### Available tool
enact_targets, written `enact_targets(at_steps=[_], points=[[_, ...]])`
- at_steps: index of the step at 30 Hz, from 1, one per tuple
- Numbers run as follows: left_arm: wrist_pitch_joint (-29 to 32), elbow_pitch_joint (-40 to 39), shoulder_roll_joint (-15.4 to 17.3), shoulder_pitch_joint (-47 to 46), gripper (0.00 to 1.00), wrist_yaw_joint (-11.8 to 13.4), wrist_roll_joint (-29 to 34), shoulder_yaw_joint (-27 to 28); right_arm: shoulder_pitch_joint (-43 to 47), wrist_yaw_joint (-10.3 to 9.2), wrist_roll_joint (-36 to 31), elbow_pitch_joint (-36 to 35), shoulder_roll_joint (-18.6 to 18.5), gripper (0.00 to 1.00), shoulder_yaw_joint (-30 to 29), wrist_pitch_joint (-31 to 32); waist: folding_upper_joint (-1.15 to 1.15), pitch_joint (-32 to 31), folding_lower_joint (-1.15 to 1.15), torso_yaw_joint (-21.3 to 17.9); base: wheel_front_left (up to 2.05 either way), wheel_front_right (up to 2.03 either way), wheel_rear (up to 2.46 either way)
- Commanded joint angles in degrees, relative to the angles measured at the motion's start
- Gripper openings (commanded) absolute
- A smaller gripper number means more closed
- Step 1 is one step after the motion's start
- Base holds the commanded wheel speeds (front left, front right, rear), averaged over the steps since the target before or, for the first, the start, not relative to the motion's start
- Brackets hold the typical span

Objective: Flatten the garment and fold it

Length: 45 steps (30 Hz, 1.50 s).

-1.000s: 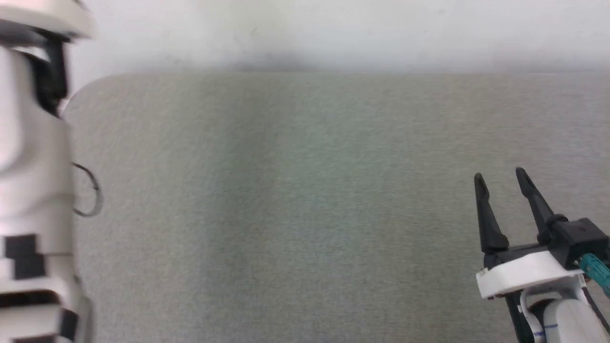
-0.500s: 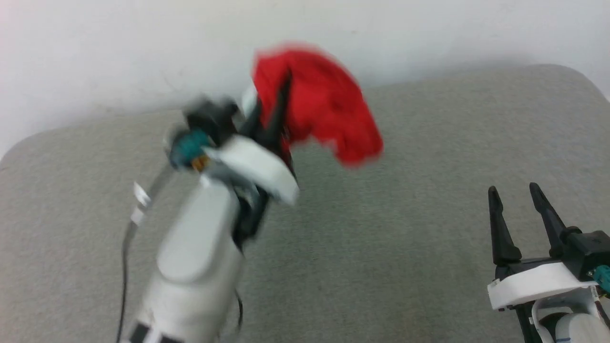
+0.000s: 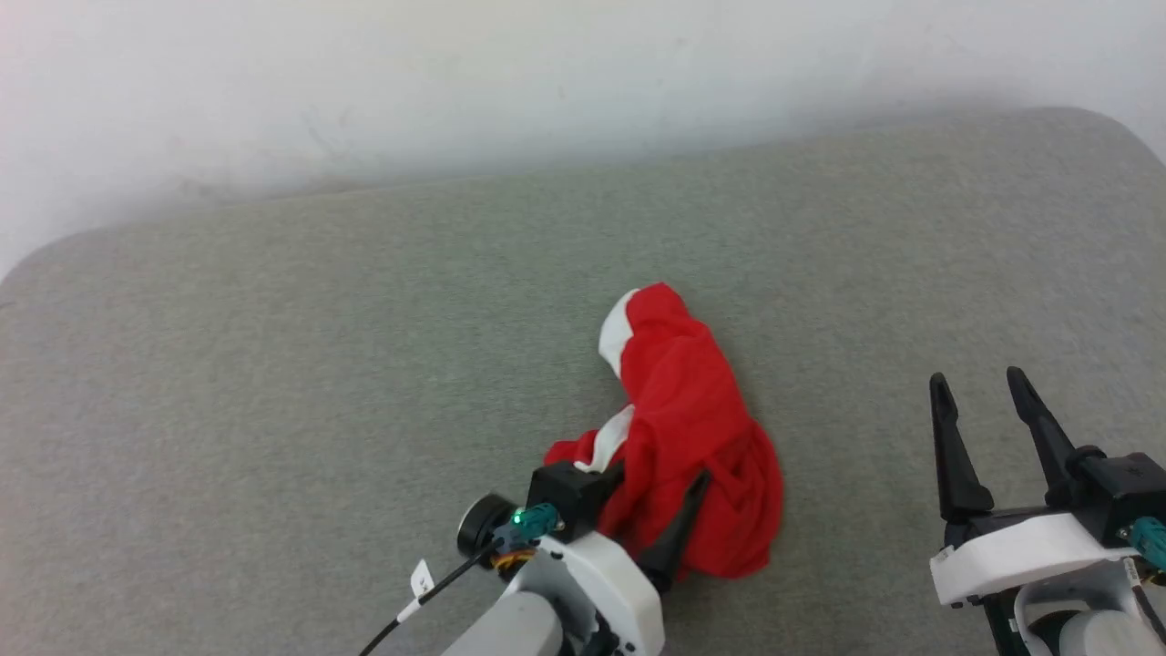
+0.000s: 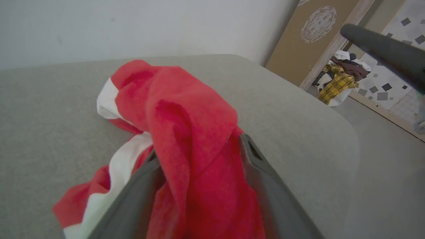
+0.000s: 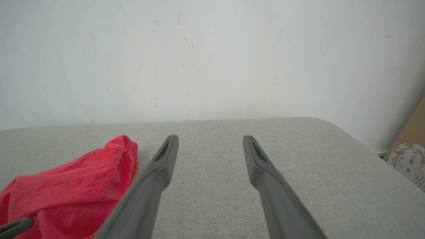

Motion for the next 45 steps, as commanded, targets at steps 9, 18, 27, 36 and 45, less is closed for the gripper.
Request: enact_targets(at_steps=[9, 18, 27, 36, 45], points=[[-2.56, -18.82, 2.01, 0.78, 1.0, 2.72, 5.21, 6.65, 1.8, -0.05, -0.77, -0.61, 0.1, 1.0, -0.3, 0.68, 0.0, -3.1, 0.0, 5.29, 0.0, 0.0, 0.0], [-2.58, -25.61, 5.32, 6.99, 1.0, 8.91, 6.26, 21.48, 3.04, -0.05, -0.81, -1.24, 0.1, 1.0, 0.46, 1.38, 0.0, -4.29, 0.0, 6.15, 0.0, 0.0, 0.0], [-2.18, -23.41, 11.66, 14.01, 1.0, 9.86, 6.46, 28.97, 4.32, -0.05, -0.87, -2.1, 0.1, 1.0, 2.22, 3.21, 0.0, -4.92, 0.0, 6.59, 0.0, 0.0, 0.0], [0.45, -24.24, 13.51, 16.82, 1.0, 9.45, 4.6, 29.78, -0.77, -0.05, -0.07, 0.22, 0.07, 1.0, 13.94, 14.22, 0.0, -4.43, 0.0, 7.05, 0.0, 0.0, 0.0], [1.22, -25.52, 12.97, 16.45, 1.0, 9.27, 4.21, 28.54, -11.41, -0.05, 3.93, 4.73, -2.69, 1.0, 24.61, 33.41, 0.0, -4.06, 0.0, 9.44, 0.0, 0.0, 0.0]])
